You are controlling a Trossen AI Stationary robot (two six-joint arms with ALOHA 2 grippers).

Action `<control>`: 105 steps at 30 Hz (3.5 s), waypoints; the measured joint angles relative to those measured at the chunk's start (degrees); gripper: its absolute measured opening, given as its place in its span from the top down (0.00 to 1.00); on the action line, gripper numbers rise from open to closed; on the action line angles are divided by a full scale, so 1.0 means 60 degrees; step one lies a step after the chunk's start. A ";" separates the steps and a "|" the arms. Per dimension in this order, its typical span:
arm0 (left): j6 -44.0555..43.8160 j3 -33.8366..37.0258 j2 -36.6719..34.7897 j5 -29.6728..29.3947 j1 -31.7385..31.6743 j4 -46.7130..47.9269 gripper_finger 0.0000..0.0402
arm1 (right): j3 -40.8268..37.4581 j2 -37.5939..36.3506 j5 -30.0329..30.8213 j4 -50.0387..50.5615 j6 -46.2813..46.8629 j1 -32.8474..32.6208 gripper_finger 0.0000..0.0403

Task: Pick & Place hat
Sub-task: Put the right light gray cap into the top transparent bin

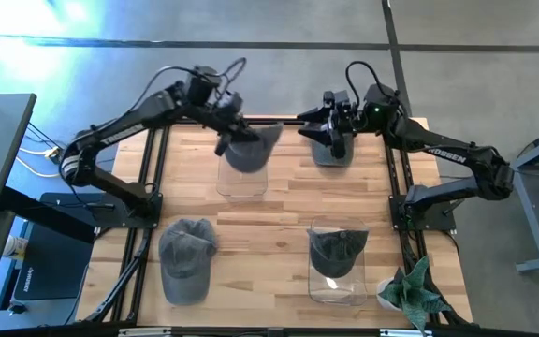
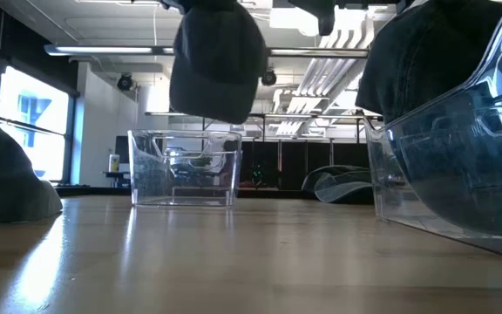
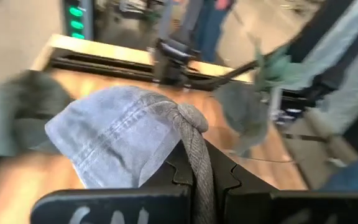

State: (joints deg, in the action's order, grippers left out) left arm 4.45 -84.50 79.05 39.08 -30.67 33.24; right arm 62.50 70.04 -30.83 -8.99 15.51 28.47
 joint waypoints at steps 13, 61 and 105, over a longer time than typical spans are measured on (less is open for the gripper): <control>0.2212 0.1298 -0.0004 -0.0723 -0.0828 0.0910 1.00 | 0.0003 0.0000 0.0040 0.0014 0.0204 0.0000 0.42; 0.3687 0.5011 0.0269 -0.0558 -0.0831 -0.4474 0.81 | 0.0000 0.0000 0.0152 0.0014 0.1774 -0.0088 0.44; -0.1174 0.3895 0.0269 -0.1232 -0.0759 -0.3300 0.94 | 0.0003 -0.0004 0.0612 0.0695 0.1162 -0.0776 0.44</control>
State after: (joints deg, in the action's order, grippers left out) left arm -2.60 -61.13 80.66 31.68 -35.22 13.44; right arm 62.52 70.02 -27.16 -4.82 22.48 23.81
